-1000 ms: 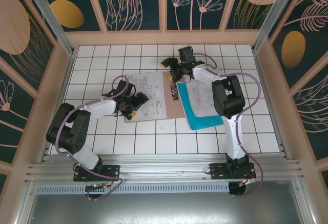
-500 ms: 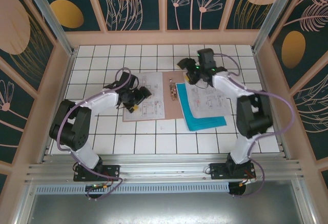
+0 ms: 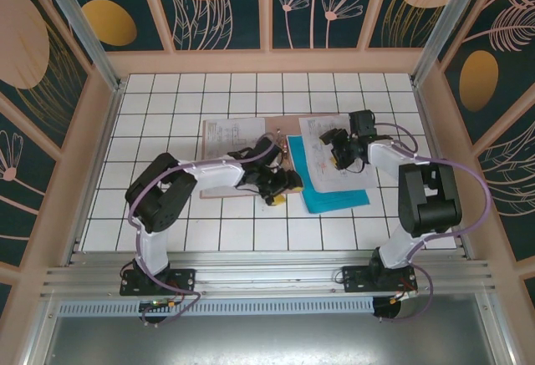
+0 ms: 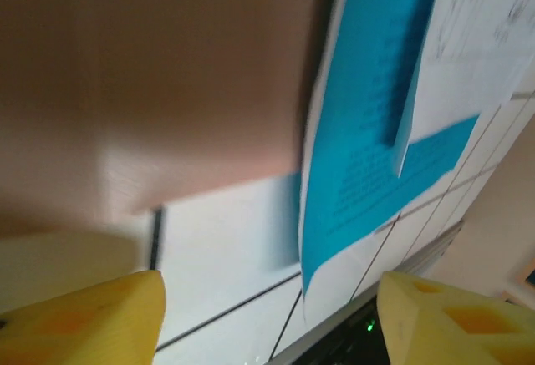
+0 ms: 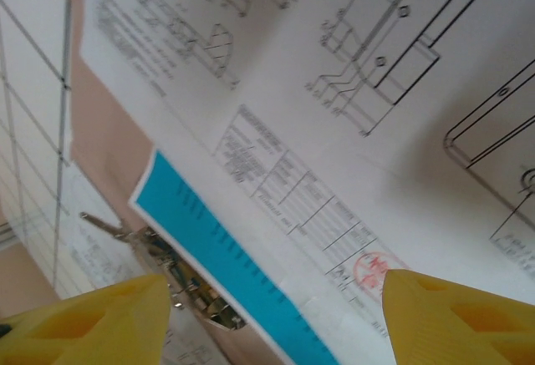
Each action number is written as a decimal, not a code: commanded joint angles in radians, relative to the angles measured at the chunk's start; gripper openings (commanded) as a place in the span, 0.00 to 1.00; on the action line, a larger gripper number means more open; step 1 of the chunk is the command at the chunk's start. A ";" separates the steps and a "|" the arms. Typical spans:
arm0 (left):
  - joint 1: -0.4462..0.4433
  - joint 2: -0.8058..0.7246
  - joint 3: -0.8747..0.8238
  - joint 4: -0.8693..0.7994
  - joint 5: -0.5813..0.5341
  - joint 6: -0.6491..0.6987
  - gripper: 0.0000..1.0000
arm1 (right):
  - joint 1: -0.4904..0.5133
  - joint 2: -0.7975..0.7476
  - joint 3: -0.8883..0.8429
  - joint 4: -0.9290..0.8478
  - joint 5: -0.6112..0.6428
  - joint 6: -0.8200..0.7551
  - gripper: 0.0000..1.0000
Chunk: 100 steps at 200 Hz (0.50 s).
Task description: Put the files into the folder
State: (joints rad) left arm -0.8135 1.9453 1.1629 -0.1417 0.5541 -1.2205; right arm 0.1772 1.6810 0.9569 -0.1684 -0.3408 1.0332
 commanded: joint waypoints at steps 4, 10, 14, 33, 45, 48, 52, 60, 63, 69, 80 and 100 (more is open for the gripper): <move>-0.049 0.032 0.000 0.123 0.055 -0.102 0.64 | -0.007 0.048 0.033 -0.011 -0.004 -0.029 0.68; -0.061 0.040 0.000 0.139 0.054 -0.115 0.62 | -0.008 0.053 0.037 -0.013 -0.004 -0.031 0.68; -0.068 0.045 0.000 0.147 0.053 -0.124 0.61 | -0.008 0.055 0.039 -0.014 -0.003 -0.031 0.68; -0.099 0.072 0.005 0.186 0.052 -0.160 0.51 | -0.009 0.070 0.044 -0.023 0.001 -0.039 0.68; -0.111 0.090 0.012 0.191 0.046 -0.170 0.45 | -0.009 0.075 0.037 -0.019 -0.004 -0.039 0.68; -0.113 0.095 0.013 0.190 0.045 -0.173 0.44 | -0.010 0.075 0.035 -0.018 -0.006 -0.040 0.68; -0.117 0.100 0.014 0.189 0.041 -0.175 0.41 | -0.010 0.074 0.032 -0.017 -0.007 -0.040 0.68; -0.119 0.105 0.017 0.183 0.031 -0.177 0.38 | -0.009 0.076 0.025 -0.014 -0.011 -0.039 0.68; -0.119 0.106 0.017 0.181 0.026 -0.177 0.35 | -0.010 0.077 0.021 -0.012 -0.013 -0.039 0.68; -0.119 0.104 0.017 0.175 0.016 -0.177 0.32 | -0.010 0.076 0.016 -0.012 -0.015 -0.038 0.68; -0.119 0.104 0.021 0.169 -0.002 -0.177 0.24 | -0.008 0.075 0.004 -0.009 -0.019 -0.038 0.68; -0.118 0.120 0.039 0.174 -0.013 -0.181 0.13 | -0.008 0.069 -0.025 -0.007 -0.026 -0.042 0.68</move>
State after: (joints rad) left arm -0.9287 2.0342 1.1664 0.0193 0.5663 -1.3811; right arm 0.1757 1.7443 0.9665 -0.1696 -0.3489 1.0180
